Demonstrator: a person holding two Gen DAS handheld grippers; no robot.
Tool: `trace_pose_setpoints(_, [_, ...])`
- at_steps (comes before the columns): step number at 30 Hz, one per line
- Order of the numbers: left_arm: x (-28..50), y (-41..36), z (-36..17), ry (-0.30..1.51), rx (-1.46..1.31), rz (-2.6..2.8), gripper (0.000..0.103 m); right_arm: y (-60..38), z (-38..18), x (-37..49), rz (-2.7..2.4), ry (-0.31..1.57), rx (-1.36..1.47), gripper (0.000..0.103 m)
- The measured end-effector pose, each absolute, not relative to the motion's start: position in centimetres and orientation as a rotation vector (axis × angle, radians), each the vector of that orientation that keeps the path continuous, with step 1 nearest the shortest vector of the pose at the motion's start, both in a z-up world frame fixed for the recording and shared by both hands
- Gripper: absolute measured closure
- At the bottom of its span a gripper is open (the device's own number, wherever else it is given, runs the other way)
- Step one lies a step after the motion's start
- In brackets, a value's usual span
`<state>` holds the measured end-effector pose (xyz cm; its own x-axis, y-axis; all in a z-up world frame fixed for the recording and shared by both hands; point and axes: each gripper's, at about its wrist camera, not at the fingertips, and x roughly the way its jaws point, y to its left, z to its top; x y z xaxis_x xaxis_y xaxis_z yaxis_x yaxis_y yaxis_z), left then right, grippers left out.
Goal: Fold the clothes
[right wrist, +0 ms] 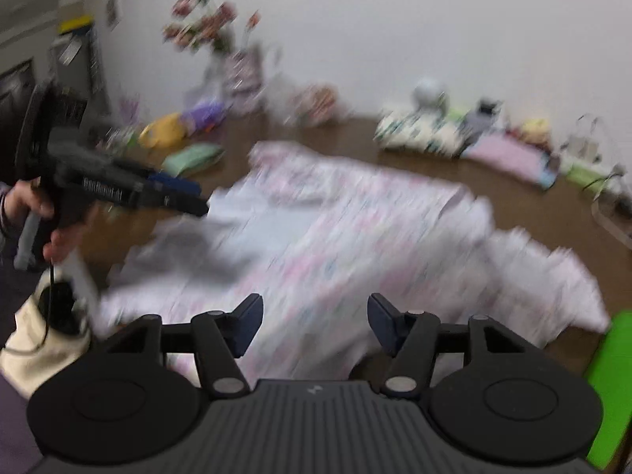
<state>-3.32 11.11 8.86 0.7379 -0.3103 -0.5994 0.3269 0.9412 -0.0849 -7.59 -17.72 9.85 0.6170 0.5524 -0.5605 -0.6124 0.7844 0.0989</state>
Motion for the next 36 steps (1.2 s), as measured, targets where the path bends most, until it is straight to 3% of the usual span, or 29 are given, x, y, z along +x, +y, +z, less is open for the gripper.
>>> trace_pose_setpoints(4, [3.6,10.8,7.7,0.729,0.015,-0.195,0.030,-18.3,12.0,-1.4,0.624,0.603,-0.088,0.042])
trace_pose_setpoints(12, [5.3,14.5,4.8,0.798,-0.194,-0.210,0.032,-17.6,10.3,12.7,0.610,0.832,-0.048,0.043])
trace_pose_setpoints(16, [6.3,12.7,4.6,0.786,-0.230,-0.308,0.032,-15.1,6.9,16.1,0.639,0.950,-0.112,0.055])
trace_pose_setpoints(20, [8.0,9.4,3.6,0.839,-0.143,-0.287,0.035,-14.6,5.0,16.3,0.634,0.991,-0.135,0.056])
trace_pose_setpoints(24, [9.4,8.4,2.6,0.875,-0.131,-0.263,0.056,-15.3,4.1,15.6,0.641,0.996,-0.132,0.056])
trace_pose_setpoints(26, [9.6,8.6,2.3,0.864,-0.134,-0.225,0.081,-15.6,3.8,15.3,0.653,0.977,-0.130,0.057])
trace_pose_setpoints(27, [9.9,8.8,2.1,0.880,-0.148,-0.227,0.098,-15.6,3.8,15.2,0.657,0.972,-0.129,0.057])
trace_pose_setpoints(29, [10.0,9.0,1.8,0.881,-0.188,-0.230,0.100,-15.4,3.8,15.1,0.669,0.965,-0.127,0.065])
trace_pose_setpoints(31, [10.0,8.5,1.8,0.865,-0.177,-0.237,0.103,-14.9,3.8,14.9,0.697,0.956,-0.138,0.087])
trace_pose_setpoints(33, [10.0,8.3,2.0,0.858,-0.186,-0.257,0.103,-14.4,3.7,14.7,0.702,0.954,-0.154,0.101])
trace_pose_setpoints(36, [9.7,9.3,3.6,0.817,-0.235,-0.278,0.103,-14.1,4.8,14.0,0.702,0.914,-0.152,0.102])
